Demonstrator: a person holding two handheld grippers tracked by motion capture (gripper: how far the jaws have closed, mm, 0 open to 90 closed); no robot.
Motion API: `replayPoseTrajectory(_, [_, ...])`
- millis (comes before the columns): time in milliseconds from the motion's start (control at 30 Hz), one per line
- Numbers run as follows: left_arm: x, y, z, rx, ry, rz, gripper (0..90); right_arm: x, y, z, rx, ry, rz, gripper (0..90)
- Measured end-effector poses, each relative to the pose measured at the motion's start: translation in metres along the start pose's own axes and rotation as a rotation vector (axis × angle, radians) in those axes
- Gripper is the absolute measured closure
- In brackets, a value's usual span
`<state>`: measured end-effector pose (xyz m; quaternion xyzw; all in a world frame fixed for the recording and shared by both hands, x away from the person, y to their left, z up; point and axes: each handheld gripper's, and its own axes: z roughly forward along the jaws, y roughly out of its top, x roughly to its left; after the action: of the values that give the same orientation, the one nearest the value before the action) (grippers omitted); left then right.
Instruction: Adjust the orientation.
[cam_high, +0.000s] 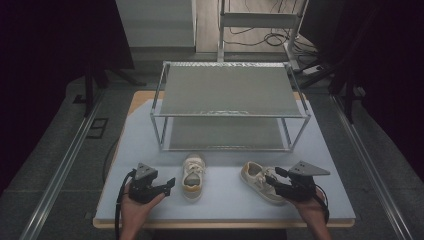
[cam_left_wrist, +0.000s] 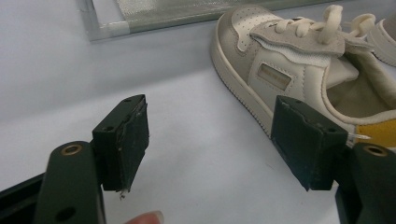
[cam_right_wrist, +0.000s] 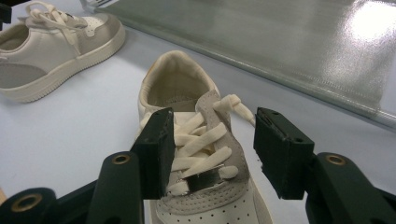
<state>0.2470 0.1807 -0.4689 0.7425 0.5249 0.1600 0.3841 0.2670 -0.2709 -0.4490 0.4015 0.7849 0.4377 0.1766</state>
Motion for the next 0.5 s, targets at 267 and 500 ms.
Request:
replayPoseTrajectory(267, [0.000,0.000,0.000,0.000,-0.004,0.001,27.8,0.008,0.003,-0.001,-0.018,0.020,-0.020,49.4])
replayPoseTrajectory(500, [-0.004,0.001,0.000,0.002,-0.010,0.007,27.8,0.026,0.012,0.005,-0.034,0.099,-0.038,65.8])
